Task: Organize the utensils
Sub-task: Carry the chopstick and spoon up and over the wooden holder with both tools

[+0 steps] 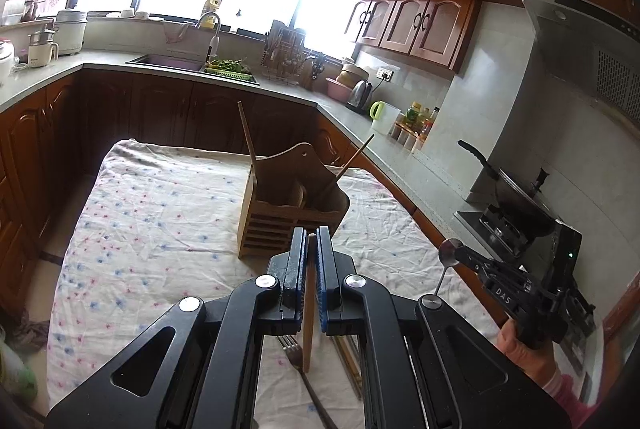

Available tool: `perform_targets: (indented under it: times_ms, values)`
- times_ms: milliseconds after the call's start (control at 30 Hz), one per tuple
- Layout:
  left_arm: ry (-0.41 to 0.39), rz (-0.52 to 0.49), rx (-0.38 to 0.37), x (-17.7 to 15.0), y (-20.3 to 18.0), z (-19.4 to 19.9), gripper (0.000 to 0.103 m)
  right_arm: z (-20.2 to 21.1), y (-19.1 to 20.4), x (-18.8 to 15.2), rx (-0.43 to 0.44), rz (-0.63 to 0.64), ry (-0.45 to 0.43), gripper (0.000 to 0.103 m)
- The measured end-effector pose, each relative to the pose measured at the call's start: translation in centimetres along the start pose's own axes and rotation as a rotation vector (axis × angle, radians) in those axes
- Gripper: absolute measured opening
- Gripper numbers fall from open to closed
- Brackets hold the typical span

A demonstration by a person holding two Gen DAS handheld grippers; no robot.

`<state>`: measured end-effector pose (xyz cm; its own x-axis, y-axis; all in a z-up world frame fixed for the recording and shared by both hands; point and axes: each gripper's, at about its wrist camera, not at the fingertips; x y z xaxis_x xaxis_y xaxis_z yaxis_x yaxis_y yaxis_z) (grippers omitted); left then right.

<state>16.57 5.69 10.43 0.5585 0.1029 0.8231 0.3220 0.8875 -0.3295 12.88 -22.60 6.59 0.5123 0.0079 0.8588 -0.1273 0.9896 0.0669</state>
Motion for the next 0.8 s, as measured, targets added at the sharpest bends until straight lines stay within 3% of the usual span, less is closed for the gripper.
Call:
perform_targets:
  times_ms: [500,800]
  values:
    - [-0.076,0.009,0.0,3.5,0.1,-0.3,0.004,-1.5,0.9,3.2,0.003,0.023,-0.063,0.002]
    - [-0.195,-0.011,0.005,8.8,0.2,-0.1,0.004,-3.6,1.2,6.8,0.006,0.02,-0.122,0.002]
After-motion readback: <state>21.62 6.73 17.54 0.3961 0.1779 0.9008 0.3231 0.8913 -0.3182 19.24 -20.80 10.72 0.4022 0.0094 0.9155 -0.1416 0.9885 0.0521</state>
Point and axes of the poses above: each gripper's, at about its wrist camera, not at the fingertips, and z roughly against the way its jaws point, y to its left, x to its top, and after that the axes turned 3 degrees about y, right-handed
